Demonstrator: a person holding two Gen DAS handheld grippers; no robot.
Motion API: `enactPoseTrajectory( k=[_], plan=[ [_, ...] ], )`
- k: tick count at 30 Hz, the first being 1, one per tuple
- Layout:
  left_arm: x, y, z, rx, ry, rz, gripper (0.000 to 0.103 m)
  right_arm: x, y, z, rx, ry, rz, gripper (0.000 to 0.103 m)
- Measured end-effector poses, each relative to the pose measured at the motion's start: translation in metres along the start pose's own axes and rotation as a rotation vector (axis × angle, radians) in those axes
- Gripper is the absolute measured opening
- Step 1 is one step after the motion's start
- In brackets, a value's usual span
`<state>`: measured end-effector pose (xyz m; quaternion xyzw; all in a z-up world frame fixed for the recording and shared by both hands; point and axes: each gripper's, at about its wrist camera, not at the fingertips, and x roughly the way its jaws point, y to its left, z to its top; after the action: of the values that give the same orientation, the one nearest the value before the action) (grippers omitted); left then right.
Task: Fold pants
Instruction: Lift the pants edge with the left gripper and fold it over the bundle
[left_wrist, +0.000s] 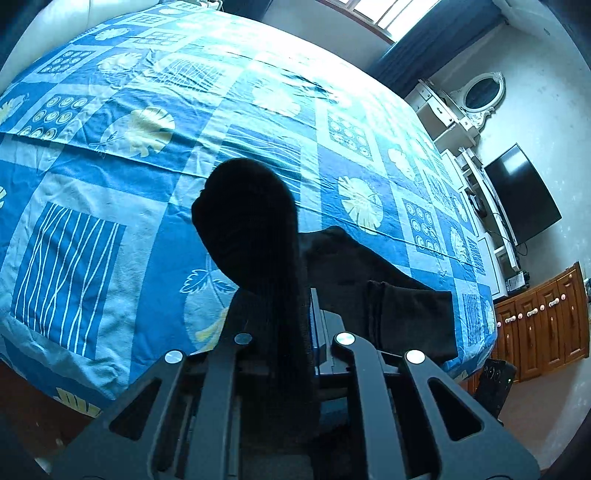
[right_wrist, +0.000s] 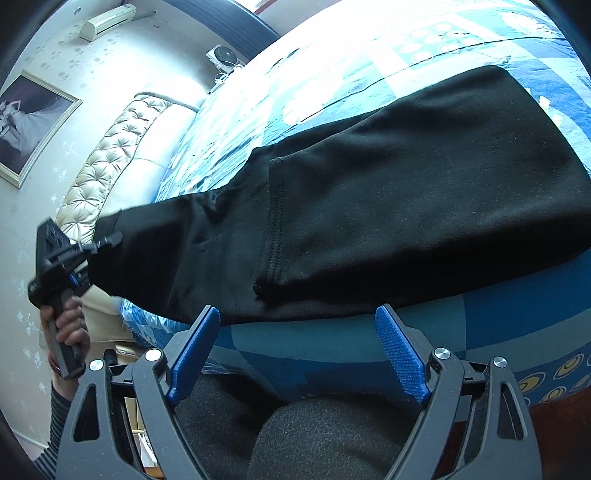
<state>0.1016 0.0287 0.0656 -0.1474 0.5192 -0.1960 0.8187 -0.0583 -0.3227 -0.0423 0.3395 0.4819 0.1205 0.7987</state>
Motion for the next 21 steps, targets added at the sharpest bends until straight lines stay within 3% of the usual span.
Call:
enactPoseTrajectory(
  k=[5,13,21],
  plan=[
    [0.012,-0.054,0.000,0.070,0.007,0.033,0.011,-0.007,0.002,0.000,-0.016,-0.006,-0.001,0.085],
    [0.049,-0.132,-0.020,0.202,0.024,0.103,0.011,-0.034,0.000,-0.003,-0.093,-0.051,-0.100,0.085],
    [0.099,-0.191,-0.046,0.310,0.058,0.196,0.011,-0.055,-0.024,-0.003,-0.033,-0.091,-0.111,0.085]
  ],
)
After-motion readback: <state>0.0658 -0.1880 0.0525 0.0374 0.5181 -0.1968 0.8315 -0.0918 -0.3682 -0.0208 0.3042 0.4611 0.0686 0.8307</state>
